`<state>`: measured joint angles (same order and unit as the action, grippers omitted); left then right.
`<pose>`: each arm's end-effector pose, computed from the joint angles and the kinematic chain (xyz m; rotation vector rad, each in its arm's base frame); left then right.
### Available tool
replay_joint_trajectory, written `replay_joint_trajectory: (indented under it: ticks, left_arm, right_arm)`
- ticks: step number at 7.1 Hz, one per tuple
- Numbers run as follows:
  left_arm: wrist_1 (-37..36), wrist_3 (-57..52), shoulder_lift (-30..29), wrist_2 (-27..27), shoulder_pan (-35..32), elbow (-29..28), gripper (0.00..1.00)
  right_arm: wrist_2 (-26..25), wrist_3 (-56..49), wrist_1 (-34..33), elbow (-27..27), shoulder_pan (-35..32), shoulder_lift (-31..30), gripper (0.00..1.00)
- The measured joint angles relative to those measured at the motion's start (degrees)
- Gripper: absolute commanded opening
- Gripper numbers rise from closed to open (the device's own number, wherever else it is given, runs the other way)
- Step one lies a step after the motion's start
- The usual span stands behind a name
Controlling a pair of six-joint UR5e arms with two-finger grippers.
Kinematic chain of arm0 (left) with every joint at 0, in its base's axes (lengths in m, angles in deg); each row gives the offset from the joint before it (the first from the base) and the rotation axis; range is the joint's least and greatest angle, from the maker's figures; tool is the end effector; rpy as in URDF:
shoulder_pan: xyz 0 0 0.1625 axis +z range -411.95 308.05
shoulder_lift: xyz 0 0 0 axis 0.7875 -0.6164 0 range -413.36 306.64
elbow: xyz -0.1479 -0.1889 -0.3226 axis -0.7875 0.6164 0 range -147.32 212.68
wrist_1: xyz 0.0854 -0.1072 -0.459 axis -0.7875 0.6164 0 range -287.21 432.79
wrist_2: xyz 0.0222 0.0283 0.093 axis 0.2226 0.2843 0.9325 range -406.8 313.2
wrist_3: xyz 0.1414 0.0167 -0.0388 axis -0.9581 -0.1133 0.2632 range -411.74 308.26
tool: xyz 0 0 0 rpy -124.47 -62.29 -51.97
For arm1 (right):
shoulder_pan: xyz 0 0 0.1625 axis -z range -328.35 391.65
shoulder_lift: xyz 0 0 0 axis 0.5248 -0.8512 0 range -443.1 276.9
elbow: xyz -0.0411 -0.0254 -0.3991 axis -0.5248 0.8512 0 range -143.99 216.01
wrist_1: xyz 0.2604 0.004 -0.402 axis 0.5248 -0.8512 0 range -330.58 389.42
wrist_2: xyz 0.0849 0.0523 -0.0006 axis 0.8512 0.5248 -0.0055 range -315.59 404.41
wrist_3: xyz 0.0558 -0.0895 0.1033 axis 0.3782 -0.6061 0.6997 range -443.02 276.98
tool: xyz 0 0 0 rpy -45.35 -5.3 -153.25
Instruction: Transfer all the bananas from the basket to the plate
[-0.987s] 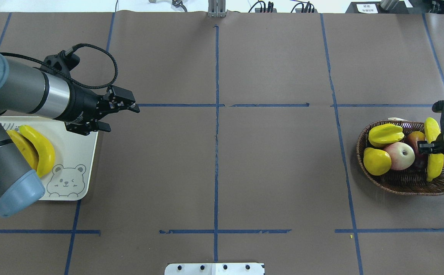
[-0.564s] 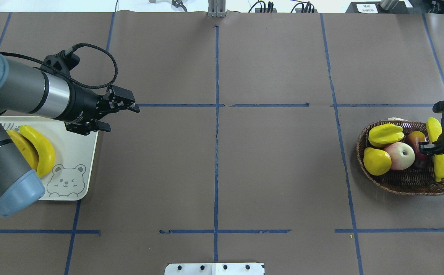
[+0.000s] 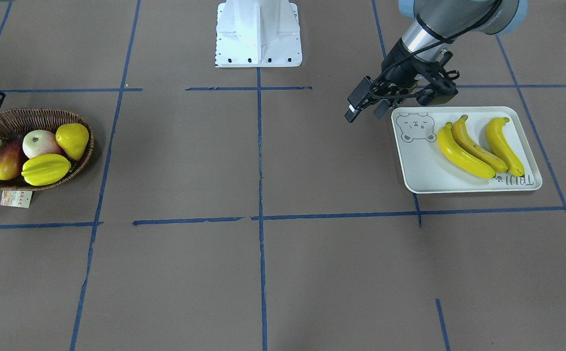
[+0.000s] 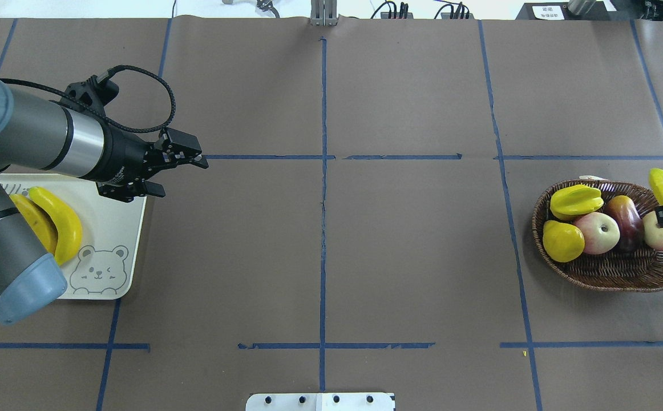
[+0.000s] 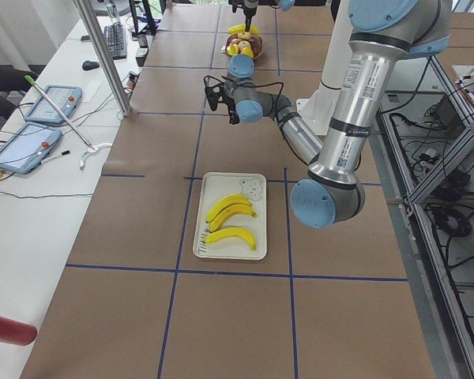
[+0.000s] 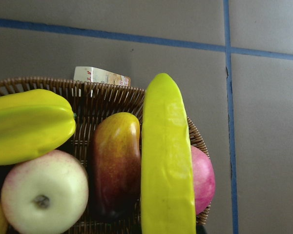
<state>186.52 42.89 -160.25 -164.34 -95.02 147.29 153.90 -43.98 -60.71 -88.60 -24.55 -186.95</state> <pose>0.4100 -0.4723 0.2066 -0.0366 1.2019 -0.4579 -0.1951 -0.4426 0.4850 0.0872 -0.4824 0.0283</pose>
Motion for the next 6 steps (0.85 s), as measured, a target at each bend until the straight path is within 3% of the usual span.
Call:
replay_joint_trajectory:
  ticks: [3, 5, 6]
  left_arm:
    - [0.1, 0.0, -0.2, -0.1, 0.0, 0.0, 1.0]
    - [0.3, 0.1, -1.1, -0.2, 0.0, 0.0, 1.0]
    - [0.9, 1.2, -2.0, -0.2, 0.2, -0.1, 1.0]
  right_arm:
    - [22.3, -7.0, -1.0, -3.0, -11.1, 7.4, 0.0]
    - [29.7, -2.4, 3.7, -1.5, -10.8, 15.4, 0.0]
    - [30.5, 5.5, 9.6, 0.8, -7.6, 20.5, 0.0]
